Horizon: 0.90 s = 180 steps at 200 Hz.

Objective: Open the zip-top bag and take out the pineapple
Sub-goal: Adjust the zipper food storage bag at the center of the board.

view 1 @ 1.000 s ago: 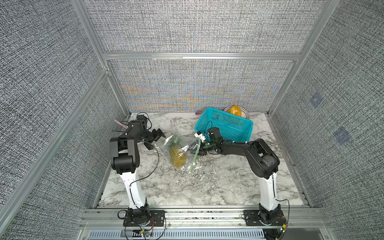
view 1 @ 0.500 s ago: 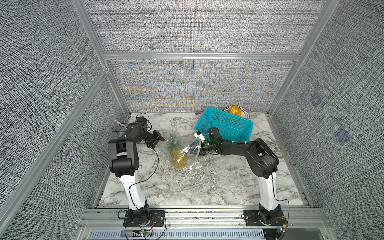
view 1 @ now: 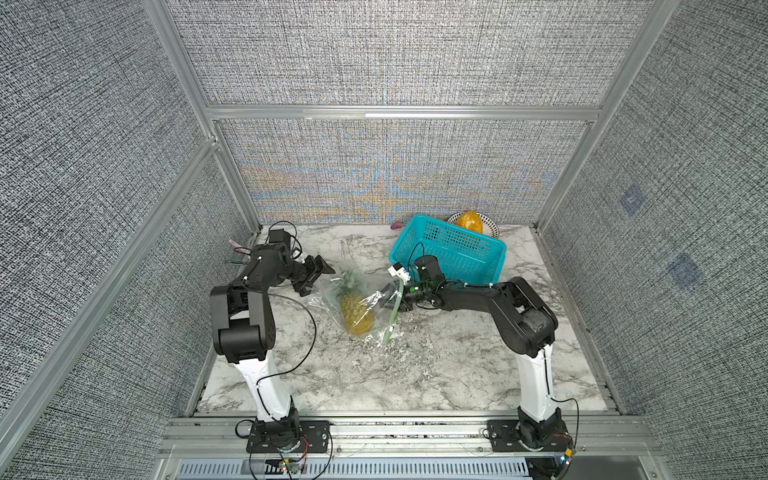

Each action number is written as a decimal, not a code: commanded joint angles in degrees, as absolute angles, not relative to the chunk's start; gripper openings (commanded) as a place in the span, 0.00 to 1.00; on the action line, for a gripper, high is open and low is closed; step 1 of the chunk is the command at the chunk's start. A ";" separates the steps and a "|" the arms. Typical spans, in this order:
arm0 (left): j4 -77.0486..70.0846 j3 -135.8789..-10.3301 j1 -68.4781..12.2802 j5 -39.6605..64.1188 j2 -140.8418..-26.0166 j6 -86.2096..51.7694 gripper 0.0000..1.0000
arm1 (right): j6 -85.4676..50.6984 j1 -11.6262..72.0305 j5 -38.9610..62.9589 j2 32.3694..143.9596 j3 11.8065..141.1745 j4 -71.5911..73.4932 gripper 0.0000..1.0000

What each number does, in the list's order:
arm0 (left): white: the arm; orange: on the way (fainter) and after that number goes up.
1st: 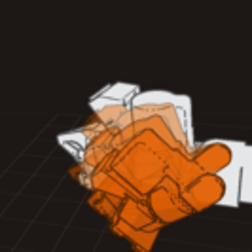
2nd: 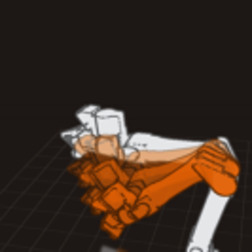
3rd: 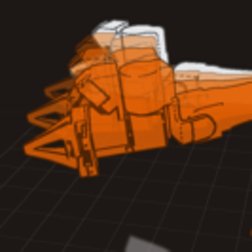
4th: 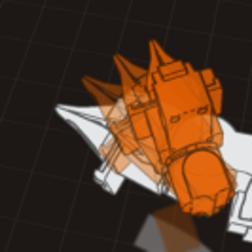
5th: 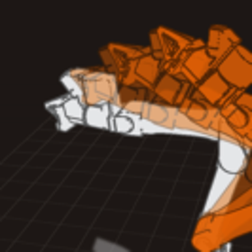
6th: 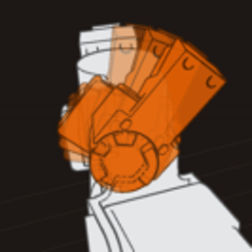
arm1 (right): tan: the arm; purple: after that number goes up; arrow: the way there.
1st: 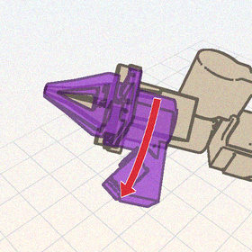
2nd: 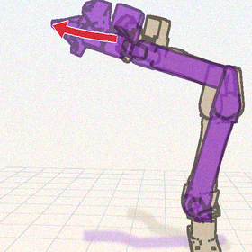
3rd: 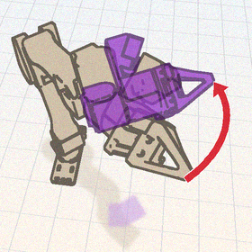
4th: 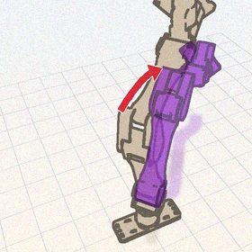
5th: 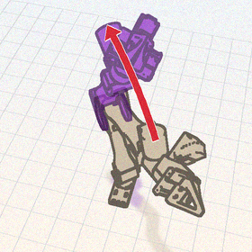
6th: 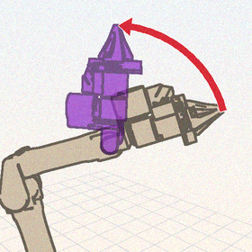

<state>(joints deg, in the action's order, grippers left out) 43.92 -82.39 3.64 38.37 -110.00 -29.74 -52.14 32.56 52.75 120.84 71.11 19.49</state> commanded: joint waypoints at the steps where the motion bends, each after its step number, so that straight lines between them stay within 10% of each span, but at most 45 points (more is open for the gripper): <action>1: 45.41 -81.70 3.71 39.41 -108.60 -27.98 0.81 | -53.94 32.44 52.12 121.55 71.36 17.55 0.56; 84: 50.12 -82.24 2.98 36.51 -108.62 -23.46 0.46 | -55.11 32.45 52.33 122.26 71.21 19.08 0.56; 118: 50.71 -82.69 2.11 35.32 -108.59 -23.22 0.10 | -55.20 32.39 52.21 121.97 70.84 19.40 0.56; 180: 52.53 -89.00 2.02 36.18 -105.34 -24.08 0.00 | -55.81 32.43 52.79 121.55 69.97 21.92 0.57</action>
